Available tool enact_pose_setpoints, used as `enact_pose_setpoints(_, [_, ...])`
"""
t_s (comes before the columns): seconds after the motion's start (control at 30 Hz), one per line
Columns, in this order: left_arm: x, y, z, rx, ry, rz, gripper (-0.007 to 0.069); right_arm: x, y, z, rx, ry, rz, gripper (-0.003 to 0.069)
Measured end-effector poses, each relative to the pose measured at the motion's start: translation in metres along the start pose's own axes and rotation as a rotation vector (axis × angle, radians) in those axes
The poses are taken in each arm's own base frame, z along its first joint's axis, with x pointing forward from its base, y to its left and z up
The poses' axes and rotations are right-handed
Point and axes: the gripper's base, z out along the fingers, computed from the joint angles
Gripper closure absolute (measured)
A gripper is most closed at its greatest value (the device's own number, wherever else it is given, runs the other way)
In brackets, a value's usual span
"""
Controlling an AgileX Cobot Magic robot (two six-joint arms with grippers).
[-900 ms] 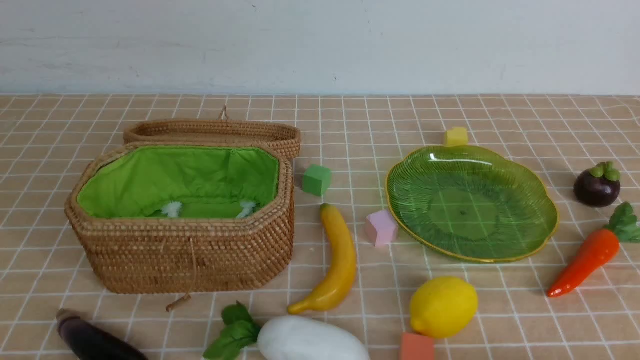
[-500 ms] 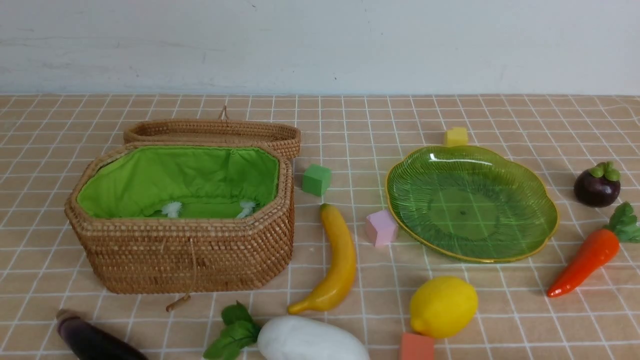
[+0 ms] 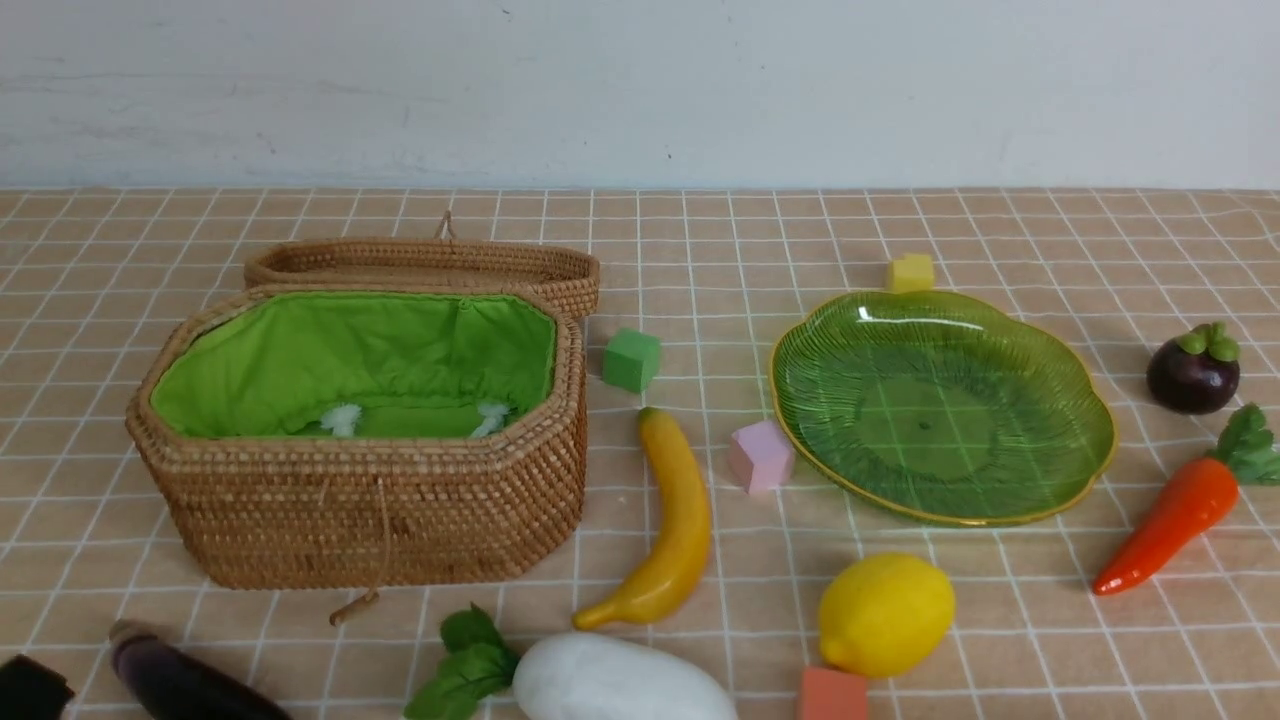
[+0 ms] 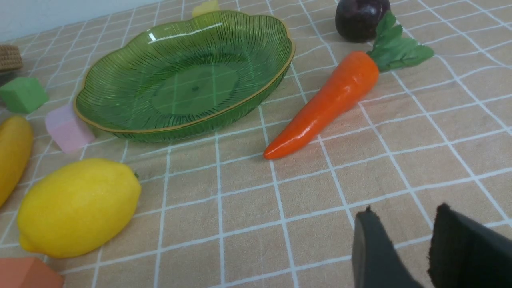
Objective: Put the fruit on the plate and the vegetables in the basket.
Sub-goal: Use the left arm to grab an eggplant and put it into the left basket
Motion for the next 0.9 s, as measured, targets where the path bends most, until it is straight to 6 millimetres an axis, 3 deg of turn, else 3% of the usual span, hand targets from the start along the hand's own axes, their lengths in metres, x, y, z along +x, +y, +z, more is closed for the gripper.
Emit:
enact_pose_setpoints(0.2, [-0.008,-0.021,-0.002,-0.013,0.089,0.040,0.0552,0.000,0.000,0.000,0.000,0.000,0.000,0.0421])
enact_pose_setpoints(0.3, [-0.020,-0.042,0.006,-0.068,0.205,0.160,0.0552,0.000,0.000,0.000,0.000,0.000,0.000,0.0421])
enact_pose_setpoints(0.47, [-0.026,-0.057,0.021,-0.137,0.363,0.285,0.0564,-0.001,0.000,0.000,0.002,-0.014,-0.017,0.0421])
enact_pose_setpoints(0.57, [-0.030,-0.069,0.034,-0.164,0.541,0.467,0.0638,-0.005,0.004,0.001,-0.058,-0.076,0.186,0.0421])
enact_pose_setpoints(0.7, [-0.030,-0.078,0.047,-0.150,0.797,0.675,0.0638,-0.019,0.010,-0.002,-0.180,-0.196,0.560,0.0421])
enact_pose_setpoints(0.8, [-0.027,-0.081,0.060,-0.114,0.942,0.744,0.0638,-0.024,0.011,-0.003,-0.226,-0.226,0.720,0.0433])
enact_pose_setpoints(0.9, [-0.026,-0.081,0.071,-0.085,1.006,0.792,0.0638,-0.027,0.015,-0.007,-0.243,-0.162,0.764,0.0461])
